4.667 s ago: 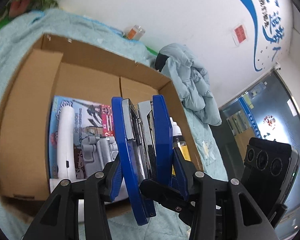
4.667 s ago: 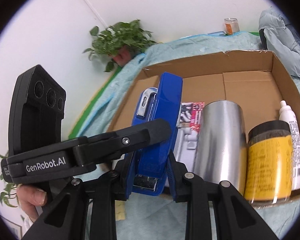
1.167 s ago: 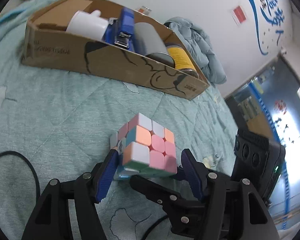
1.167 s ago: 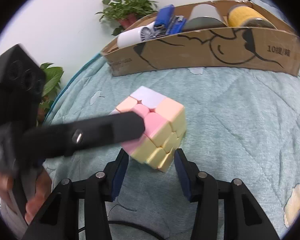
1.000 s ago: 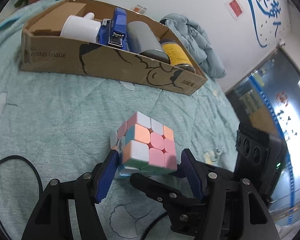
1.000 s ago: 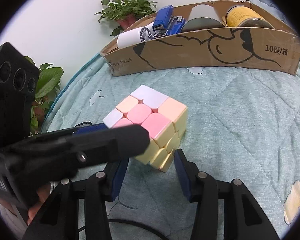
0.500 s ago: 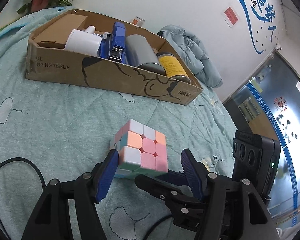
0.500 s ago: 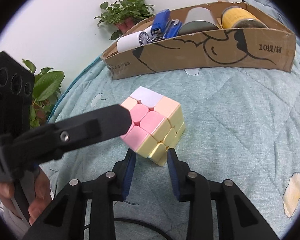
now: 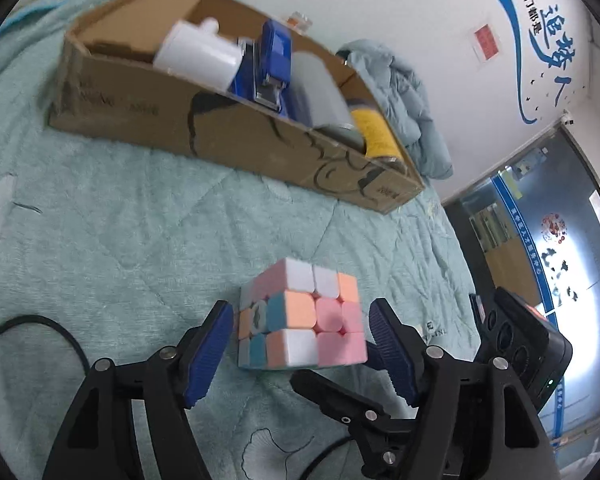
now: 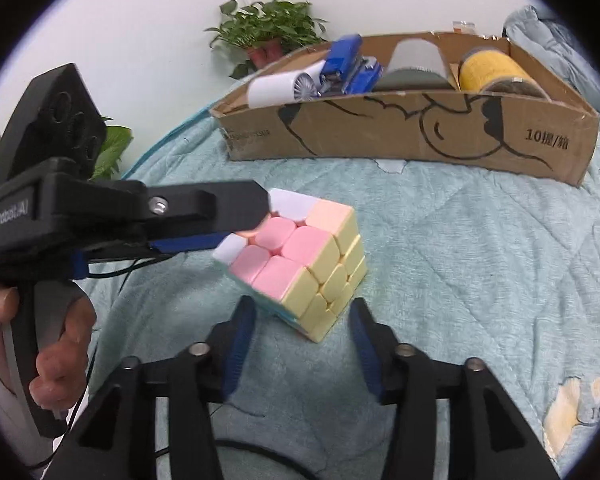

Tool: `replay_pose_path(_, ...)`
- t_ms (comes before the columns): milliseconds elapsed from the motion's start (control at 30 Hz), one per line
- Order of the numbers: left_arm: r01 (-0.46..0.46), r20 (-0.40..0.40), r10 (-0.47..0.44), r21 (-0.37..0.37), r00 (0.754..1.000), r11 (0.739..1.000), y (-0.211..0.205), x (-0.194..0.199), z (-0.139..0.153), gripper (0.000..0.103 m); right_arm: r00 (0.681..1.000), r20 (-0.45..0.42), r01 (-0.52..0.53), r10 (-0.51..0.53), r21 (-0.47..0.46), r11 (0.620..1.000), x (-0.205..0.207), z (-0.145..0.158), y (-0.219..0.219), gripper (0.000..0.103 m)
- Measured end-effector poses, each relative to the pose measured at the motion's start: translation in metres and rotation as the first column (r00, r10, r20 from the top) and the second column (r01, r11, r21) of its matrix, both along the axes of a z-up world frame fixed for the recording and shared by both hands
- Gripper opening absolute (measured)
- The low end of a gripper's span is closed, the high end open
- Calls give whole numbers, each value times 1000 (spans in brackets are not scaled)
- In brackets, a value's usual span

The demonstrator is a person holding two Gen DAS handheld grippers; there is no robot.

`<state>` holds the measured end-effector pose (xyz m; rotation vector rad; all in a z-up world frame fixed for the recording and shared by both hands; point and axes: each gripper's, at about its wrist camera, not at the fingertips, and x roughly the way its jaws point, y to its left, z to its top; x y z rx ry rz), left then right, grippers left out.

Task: Organize rigid objects
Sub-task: 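Lift the Rubik's cube and carry it into the box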

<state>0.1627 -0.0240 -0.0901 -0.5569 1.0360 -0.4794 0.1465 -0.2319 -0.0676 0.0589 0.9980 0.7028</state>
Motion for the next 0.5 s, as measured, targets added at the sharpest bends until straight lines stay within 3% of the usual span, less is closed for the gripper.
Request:
replay_pose_path(100,33,-54,-35,-30,998,999,-7,6,-14,67,1000,-29,0,0,9,1000,7,-6,5,52)
replay_pose_path(233,26,-8,-26,9,1000,1000,-11,2,-8,64,999,36,-21,24,-66,998,6,-4,20,55)
replay_pose_path(333,8,27,-8,15,1000,1000,-8,-1,1,63,998,61,-16,21,-67,998,8,2,25,53)
replay_pose_path(500,-33,128,28,33,991,999,4,1,41,64,985,165,-31,45,-84,996,15,31,40,53)
